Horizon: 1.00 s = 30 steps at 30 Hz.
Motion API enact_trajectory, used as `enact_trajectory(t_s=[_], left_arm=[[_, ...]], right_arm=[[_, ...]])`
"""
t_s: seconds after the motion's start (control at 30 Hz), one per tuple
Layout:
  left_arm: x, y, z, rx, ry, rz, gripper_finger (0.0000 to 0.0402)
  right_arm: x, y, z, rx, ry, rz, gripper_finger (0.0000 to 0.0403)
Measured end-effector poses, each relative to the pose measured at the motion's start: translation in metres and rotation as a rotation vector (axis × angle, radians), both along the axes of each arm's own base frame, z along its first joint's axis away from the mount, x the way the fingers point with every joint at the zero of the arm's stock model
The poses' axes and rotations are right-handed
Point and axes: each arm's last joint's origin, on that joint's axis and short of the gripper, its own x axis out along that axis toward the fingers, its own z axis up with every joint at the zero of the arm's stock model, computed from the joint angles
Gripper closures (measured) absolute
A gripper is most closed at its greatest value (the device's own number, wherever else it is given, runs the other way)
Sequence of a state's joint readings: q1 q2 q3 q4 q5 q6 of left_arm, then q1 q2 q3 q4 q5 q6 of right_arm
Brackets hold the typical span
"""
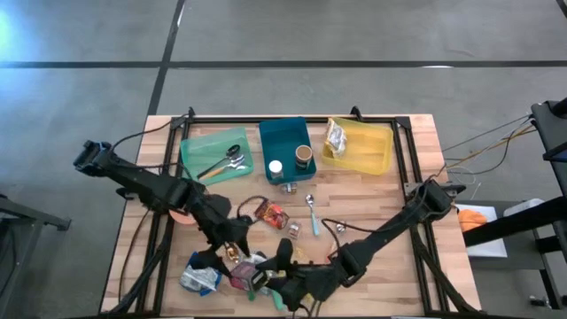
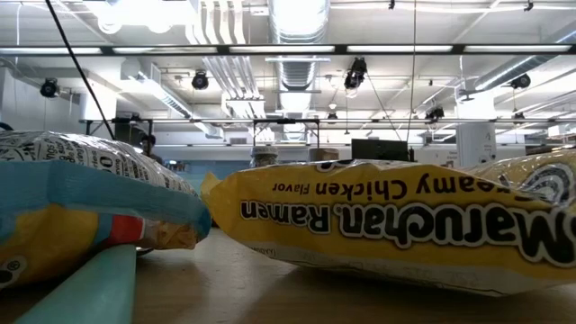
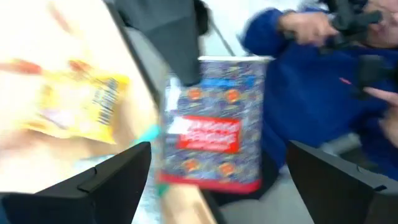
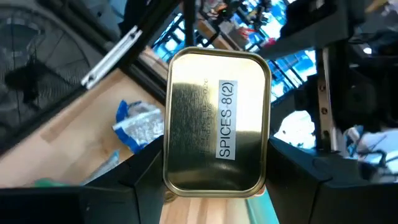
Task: Pick & Place Food Item
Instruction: Put the red seasoning can into the blue bin
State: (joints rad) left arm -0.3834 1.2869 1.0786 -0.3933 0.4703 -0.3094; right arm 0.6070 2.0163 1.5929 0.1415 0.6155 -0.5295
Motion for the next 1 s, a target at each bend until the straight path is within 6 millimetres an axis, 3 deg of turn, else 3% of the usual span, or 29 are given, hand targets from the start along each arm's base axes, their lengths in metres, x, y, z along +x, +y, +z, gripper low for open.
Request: enact_trajectory(t_s=[0.2, 0.37, 0.6, 1.0], left_arm=[[-0.026, 0.005, 0.019, 0.122, -0.102, 0.147, 0.0029], [-0.041, 0.007, 0.020, 0.258, -0.223, 0.300, 0.0029], [-0.036, 0.004, -0.007, 0.305, -0.442, 0.463, 0.0029], [-0.035, 0.004, -0.042, 0.279, -0.803, 0.472, 0.0029]], right_arm=[[-0.015, 0.005, 0.019, 0.111, -0.056, -0.125, 0.0189], [-0.033, 0.008, 0.038, 0.220, -0.139, -0.291, 0.0189], [-0.060, 0.013, 0.056, 0.315, -0.212, -0.402, 0.0189], [-0.070, -0.006, 0.044, 0.480, -0.323, -0.525, 0.0189]])
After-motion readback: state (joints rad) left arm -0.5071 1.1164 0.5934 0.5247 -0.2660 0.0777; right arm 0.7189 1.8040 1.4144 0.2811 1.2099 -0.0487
